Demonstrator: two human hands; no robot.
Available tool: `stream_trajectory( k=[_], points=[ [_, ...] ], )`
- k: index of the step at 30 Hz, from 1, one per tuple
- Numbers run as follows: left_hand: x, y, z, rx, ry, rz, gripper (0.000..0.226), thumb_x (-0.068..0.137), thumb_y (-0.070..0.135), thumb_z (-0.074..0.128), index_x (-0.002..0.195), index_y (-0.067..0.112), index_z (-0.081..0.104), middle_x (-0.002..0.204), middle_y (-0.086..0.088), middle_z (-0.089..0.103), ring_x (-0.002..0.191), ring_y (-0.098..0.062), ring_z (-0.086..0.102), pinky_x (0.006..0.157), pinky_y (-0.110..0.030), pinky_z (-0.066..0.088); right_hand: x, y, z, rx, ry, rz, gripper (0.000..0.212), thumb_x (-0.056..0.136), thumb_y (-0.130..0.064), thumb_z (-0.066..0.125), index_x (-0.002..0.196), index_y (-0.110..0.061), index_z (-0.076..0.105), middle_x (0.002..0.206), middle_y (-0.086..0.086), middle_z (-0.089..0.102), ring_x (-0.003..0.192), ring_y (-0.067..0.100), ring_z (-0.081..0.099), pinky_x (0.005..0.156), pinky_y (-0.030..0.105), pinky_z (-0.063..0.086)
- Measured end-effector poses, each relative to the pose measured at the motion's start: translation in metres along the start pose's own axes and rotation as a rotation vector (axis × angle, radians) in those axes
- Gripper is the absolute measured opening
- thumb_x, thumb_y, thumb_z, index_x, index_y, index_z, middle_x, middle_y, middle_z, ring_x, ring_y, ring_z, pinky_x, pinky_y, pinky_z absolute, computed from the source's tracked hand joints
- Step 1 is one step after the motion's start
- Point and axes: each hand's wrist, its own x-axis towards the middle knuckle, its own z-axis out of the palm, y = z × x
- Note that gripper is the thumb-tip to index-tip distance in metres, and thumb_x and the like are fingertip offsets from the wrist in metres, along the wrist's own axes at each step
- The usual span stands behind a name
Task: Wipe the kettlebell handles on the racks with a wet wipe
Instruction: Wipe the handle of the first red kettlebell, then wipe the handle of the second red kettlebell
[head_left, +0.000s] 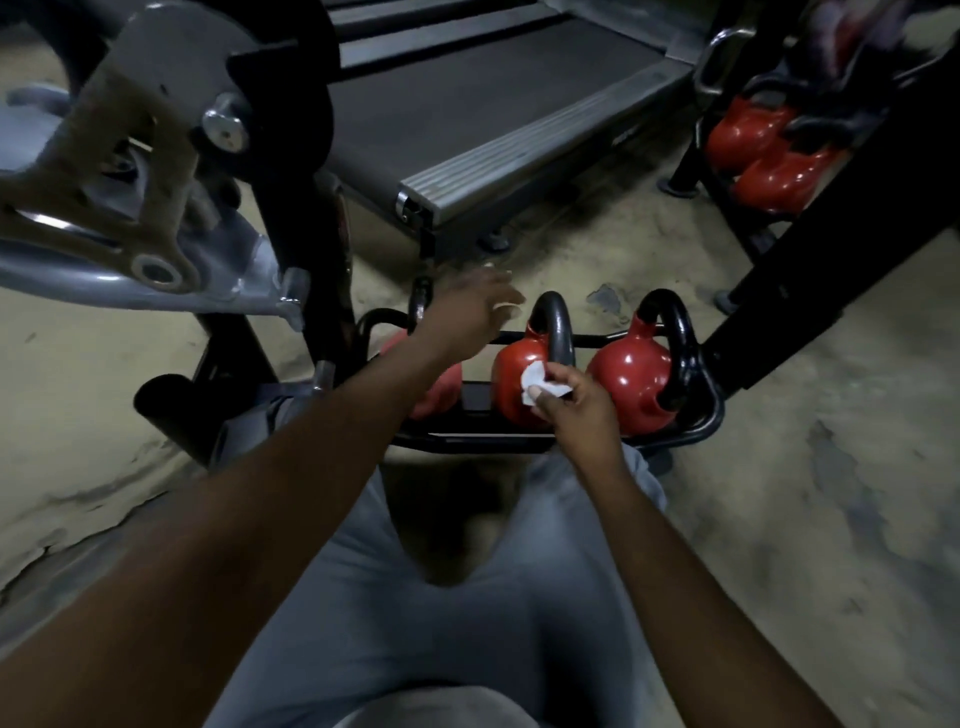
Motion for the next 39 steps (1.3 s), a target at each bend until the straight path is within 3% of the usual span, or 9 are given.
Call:
stream_trajectory(
  k=[4,9,15,18,23,30,33,36,39],
  points=[
    [0.026,0.033,0.020,-0.125,-0.204,0.054,0.030,0.096,0.018,0.059,0.125,0.011,0.067,0.138,-0.010,0.058,0.139,-0.020,0.041,0.115,-0.030,0.019,0.012,-0.010,-0.023,-0.294,0.139,-0.204,0.026,0.081,-0.035,0.075,0.104,-0.022,0.075,0.096,-0.003,0.072,0.086,0.013,0.068,0.079,0.036,0.056],
    [0.036,0.026,0.028,-0.237,-0.304,-0.040,0.032,0.094,0.012,0.063,0.126,0.012,0.066,0.134,-0.009,0.061,0.127,-0.022,0.054,0.103,-0.025,0.038,0.007,-0.011,-0.015,-0.835,0.145,-0.492,0.022,0.089,-0.021,0.063,0.110,-0.017,0.070,0.096,0.005,0.057,0.083,0.019,0.055,0.068,0.031,0.045],
    [0.043,0.017,0.031,-0.293,-0.326,-0.053,0.032,0.095,0.013,0.062,0.126,0.017,0.066,0.134,-0.002,0.061,0.125,-0.016,0.053,0.088,-0.010,0.033,-0.007,0.001,-0.013,-1.223,0.133,-0.606,0.025,0.077,-0.017,0.070,0.100,-0.025,0.071,0.100,0.003,0.059,0.096,0.026,0.055,0.084,0.043,0.044],
    [0.041,0.003,0.036,-0.329,-0.324,-0.003,0.036,0.091,0.016,0.068,0.126,0.025,0.066,0.133,0.003,0.062,0.127,-0.013,0.053,0.108,-0.027,0.039,-0.005,0.004,-0.011,-1.072,0.212,-0.572,0.026,0.079,-0.012,0.067,0.101,-0.026,0.071,0.093,0.000,0.055,0.087,0.020,0.051,0.077,0.037,0.043],
    [0.039,-0.022,0.059,-0.464,-0.272,0.050,0.042,0.086,0.020,0.070,0.126,0.030,0.065,0.135,0.001,0.061,0.133,-0.014,0.049,0.113,-0.040,0.039,0.003,0.013,0.000,-0.675,0.419,-0.475,0.024,0.091,-0.012,0.061,0.115,-0.014,0.066,0.097,0.006,0.057,0.084,0.019,0.054,0.065,0.031,0.046],
    [0.045,-0.029,0.062,-0.521,-0.282,0.068,0.046,0.078,0.055,0.072,0.121,0.037,0.067,0.136,0.002,0.060,0.132,-0.003,0.048,0.113,-0.035,0.039,-0.013,0.031,0.029,-0.082,0.652,-0.084,0.019,0.091,-0.020,0.064,0.108,-0.027,0.066,0.101,-0.005,0.070,0.094,0.014,0.066,0.081,0.033,0.055],
    [0.045,-0.031,0.063,-0.472,-0.259,0.058,0.052,0.072,0.065,0.070,0.120,0.044,0.065,0.139,0.004,0.058,0.129,-0.007,0.052,0.109,-0.038,0.043,-0.005,0.026,0.038,0.070,0.665,0.024,0.012,0.094,-0.029,0.061,0.098,-0.034,0.071,0.090,-0.005,0.072,0.084,0.013,0.068,0.074,0.032,0.055],
    [0.045,-0.030,0.063,-0.447,-0.238,0.079,0.054,0.071,0.066,0.069,0.121,0.044,0.064,0.138,0.009,0.058,0.129,-0.005,0.052,0.109,-0.037,0.043,0.002,0.026,0.032,0.104,0.571,0.182,0.030,0.094,-0.027,0.054,0.069,-0.032,0.068,0.067,-0.003,0.061,0.069,0.015,0.058,0.071,0.044,0.054],
    [0.044,-0.030,0.063,-0.447,-0.210,0.086,0.054,0.072,0.064,0.068,0.121,0.042,0.066,0.139,0.009,0.058,0.128,-0.005,0.052,0.108,-0.037,0.043,0.019,0.009,0.008,-0.025,0.376,0.239,0.031,0.096,-0.013,0.049,0.088,-0.028,0.075,0.067,-0.005,0.062,0.066,0.011,0.056,0.069,0.030,0.049]
  ],
)
